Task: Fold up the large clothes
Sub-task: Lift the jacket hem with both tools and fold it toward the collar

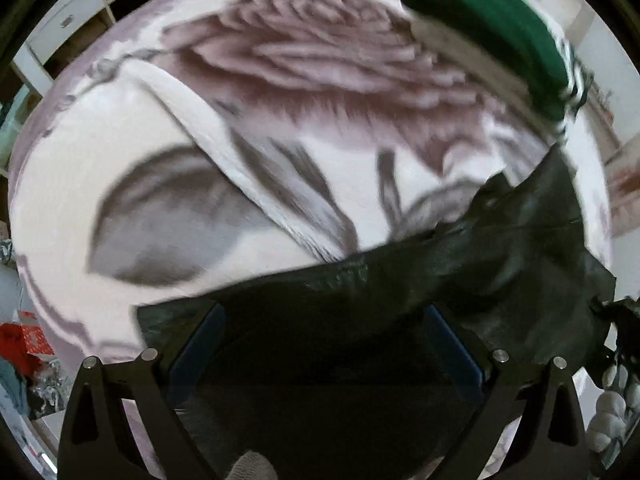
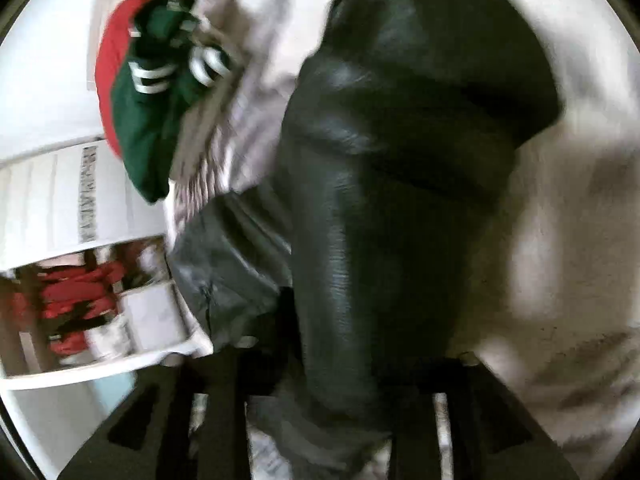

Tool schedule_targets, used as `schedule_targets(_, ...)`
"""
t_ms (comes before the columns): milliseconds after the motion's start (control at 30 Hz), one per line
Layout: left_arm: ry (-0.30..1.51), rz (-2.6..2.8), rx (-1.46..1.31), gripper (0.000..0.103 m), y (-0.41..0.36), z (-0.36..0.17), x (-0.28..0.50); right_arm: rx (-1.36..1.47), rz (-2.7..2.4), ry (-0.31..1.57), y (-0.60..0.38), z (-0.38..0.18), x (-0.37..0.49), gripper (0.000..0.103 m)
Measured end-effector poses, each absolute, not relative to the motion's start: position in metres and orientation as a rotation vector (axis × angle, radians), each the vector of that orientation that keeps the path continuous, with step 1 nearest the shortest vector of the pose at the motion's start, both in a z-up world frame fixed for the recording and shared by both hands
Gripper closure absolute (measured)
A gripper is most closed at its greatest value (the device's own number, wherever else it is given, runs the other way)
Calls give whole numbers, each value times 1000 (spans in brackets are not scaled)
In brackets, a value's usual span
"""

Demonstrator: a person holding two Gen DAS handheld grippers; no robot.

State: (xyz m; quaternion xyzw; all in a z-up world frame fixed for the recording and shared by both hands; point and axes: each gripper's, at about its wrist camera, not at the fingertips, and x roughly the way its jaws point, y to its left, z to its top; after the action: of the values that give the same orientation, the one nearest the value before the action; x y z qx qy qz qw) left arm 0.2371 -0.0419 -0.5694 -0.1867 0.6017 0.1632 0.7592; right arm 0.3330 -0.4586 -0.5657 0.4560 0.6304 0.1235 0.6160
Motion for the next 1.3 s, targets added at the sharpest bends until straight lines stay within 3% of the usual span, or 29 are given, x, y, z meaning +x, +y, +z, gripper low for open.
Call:
schedule_targets(33, 1346, 370, -392, 0, -45, -585, 241, 1073, 309, 1458, -461, -576, 334, 44)
schedule_targets(67, 1379, 374, -397, 0, -45, -601, 244, 1096, 345, 1456, -449, -590, 338, 42)
schedule_targets(200, 1396, 371, -409, 0, -39, -622, 251, 1172, 490, 1449, -399, -630, 354, 42)
schedule_targets(267, 1401, 367, -399, 0, -35, -624, 255, 1096, 484, 1426, -383, -625, 362, 56)
schedule_targets(300, 1402, 364, -406, 0, -33, -624, 257, 1078, 480, 1413, -377, -620, 364, 72)
schedule_targets(400, 1422, 352, -431, 0, -27, -628, 261, 978, 448, 1373, -362, -596, 363, 82)
schedule_targets(700, 1411, 334, -447, 0, -20, -633, 263, 590, 463, 1251, -294, -508, 339, 84)
schedule_targets(900, 1409, 305, -479, 2, -8, -630, 249, 152, 529, 1123, -217, -438, 297, 84)
schedule_targets(1100, 1267, 444, -640, 2, 64, -568, 158, -402, 638, 945, -101, -403, 201, 84)
schedule_targets(1300, 1106, 674, -911, 1, 166, -522, 4, -760, 880, 876, 18, -440, 79, 82)
